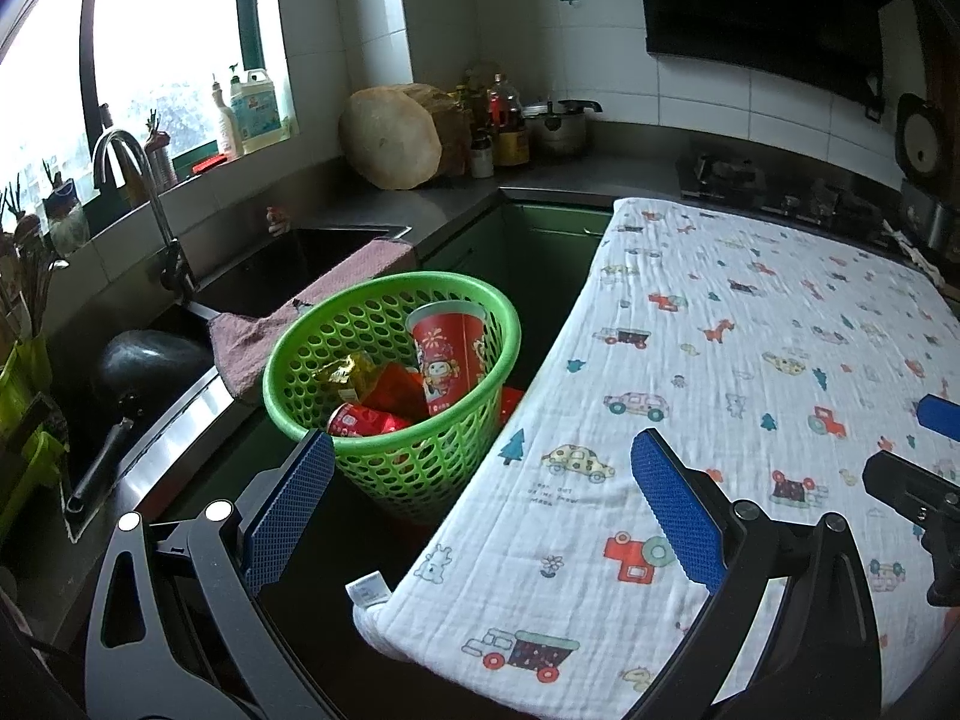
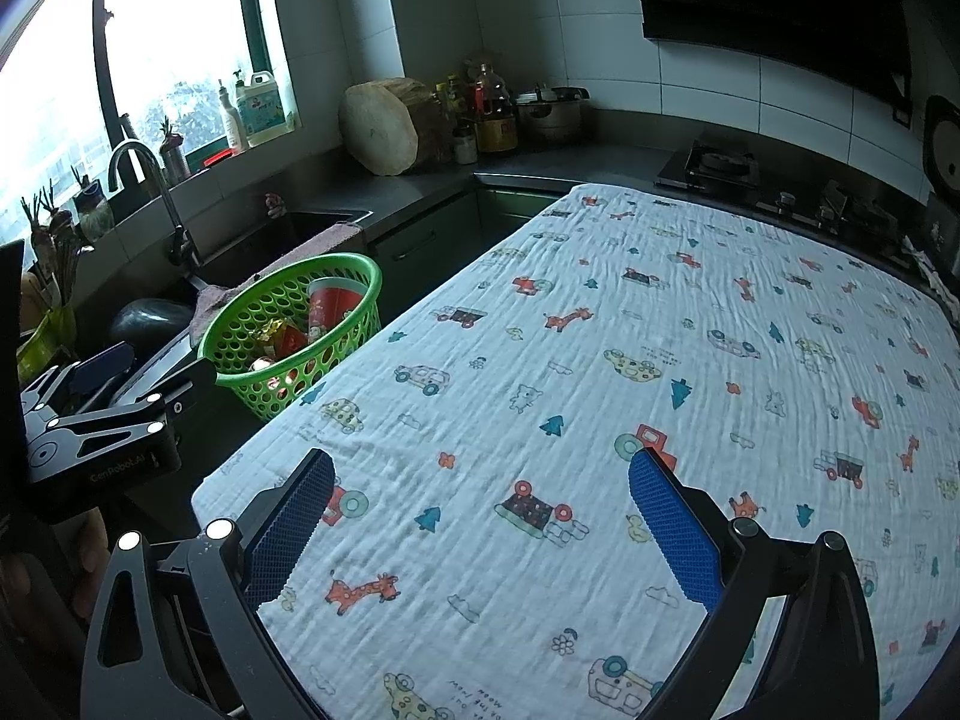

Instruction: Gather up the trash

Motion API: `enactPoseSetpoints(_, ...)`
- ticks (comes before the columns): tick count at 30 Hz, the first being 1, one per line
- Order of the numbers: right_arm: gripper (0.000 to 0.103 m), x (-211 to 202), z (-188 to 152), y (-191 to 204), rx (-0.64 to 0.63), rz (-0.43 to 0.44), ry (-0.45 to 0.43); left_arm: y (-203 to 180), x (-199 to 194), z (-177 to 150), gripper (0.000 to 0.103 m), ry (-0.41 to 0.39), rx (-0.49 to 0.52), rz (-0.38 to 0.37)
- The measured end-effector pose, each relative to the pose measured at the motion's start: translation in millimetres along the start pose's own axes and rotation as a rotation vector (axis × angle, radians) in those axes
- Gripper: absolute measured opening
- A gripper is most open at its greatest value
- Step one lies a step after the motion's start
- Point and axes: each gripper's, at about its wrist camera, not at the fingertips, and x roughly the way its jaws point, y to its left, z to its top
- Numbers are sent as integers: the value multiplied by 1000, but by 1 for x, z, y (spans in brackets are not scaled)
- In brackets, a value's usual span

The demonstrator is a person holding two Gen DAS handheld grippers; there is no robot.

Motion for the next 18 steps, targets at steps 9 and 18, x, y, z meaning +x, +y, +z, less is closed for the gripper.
enactPoseSetpoints(9, 95, 0, 0, 0, 0, 0, 0, 1, 0, 1, 98, 3, -8, -1)
enactPoseSetpoints(18, 96, -1, 0, -1, 0, 2, -2, 2, 2, -1, 98, 7, -10, 2)
